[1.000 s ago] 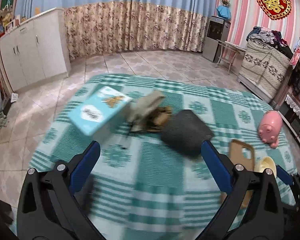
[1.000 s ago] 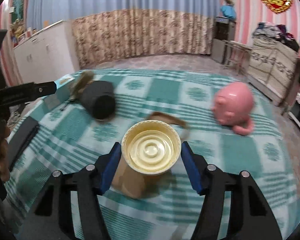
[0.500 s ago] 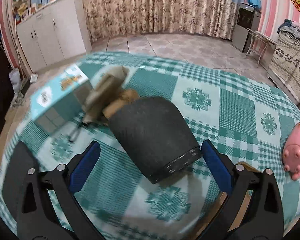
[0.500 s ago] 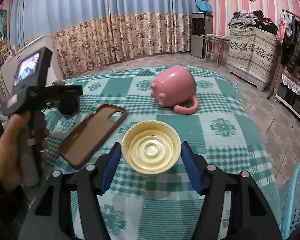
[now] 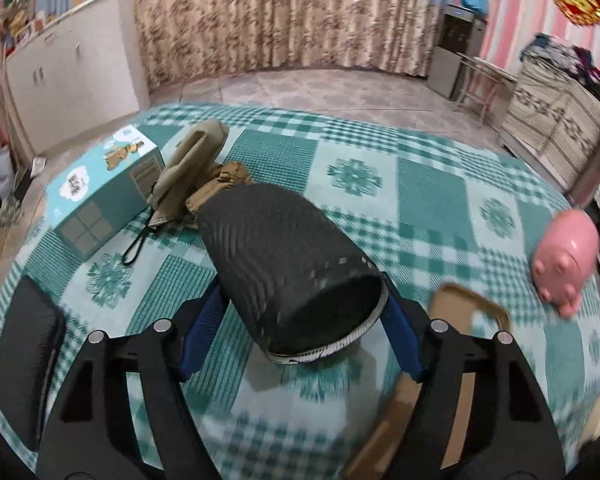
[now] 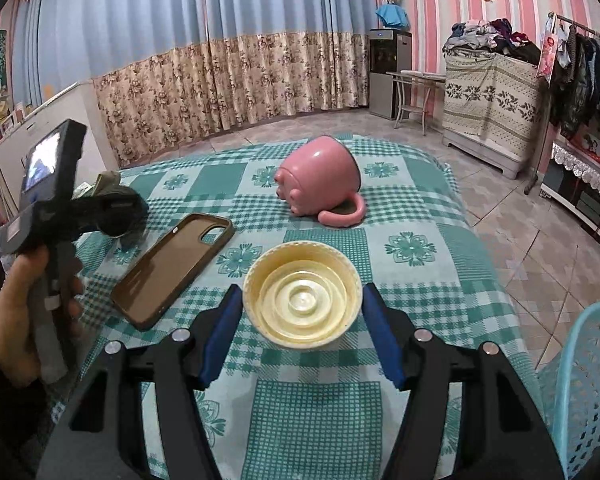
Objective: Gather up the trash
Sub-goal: 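Grasp the cream bowl with the right tool while the left tool grasps the black mesh cylinder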
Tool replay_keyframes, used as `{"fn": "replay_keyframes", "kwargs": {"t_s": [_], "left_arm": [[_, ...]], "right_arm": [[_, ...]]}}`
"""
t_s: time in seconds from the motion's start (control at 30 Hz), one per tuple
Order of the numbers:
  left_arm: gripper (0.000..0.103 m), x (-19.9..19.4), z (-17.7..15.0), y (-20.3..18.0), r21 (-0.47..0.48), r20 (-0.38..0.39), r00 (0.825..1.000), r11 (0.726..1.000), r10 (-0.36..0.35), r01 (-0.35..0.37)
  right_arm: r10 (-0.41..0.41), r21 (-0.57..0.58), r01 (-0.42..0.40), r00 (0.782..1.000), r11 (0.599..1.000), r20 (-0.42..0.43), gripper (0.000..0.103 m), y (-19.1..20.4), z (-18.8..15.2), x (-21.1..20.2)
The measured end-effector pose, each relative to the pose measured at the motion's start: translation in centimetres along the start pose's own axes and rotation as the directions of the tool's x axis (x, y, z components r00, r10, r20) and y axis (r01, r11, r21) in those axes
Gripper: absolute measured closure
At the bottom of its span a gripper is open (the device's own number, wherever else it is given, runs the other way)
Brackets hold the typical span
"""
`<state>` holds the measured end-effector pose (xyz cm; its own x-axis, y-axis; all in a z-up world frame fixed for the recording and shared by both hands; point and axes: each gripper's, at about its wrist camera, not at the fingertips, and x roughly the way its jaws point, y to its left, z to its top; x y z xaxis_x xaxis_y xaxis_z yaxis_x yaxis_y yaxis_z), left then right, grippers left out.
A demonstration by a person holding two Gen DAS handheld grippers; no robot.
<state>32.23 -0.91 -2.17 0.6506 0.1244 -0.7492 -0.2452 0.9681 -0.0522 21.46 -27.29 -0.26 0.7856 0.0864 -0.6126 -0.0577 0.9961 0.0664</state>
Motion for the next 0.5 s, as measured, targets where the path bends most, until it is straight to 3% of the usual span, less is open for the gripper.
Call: {"fn": "replay_keyframes", "kwargs": {"t_s": [0.5], "left_arm": [[0.035, -7.5, -6.5, -1.4, 0.169, -0.003, 0.988, 0.974, -0.155, 0.153]], "right_arm": [[-0.075, 0.031, 0.075, 0.997, 0.997, 0.024, 0.042, -3.7, -2.3, -4.5]]}}
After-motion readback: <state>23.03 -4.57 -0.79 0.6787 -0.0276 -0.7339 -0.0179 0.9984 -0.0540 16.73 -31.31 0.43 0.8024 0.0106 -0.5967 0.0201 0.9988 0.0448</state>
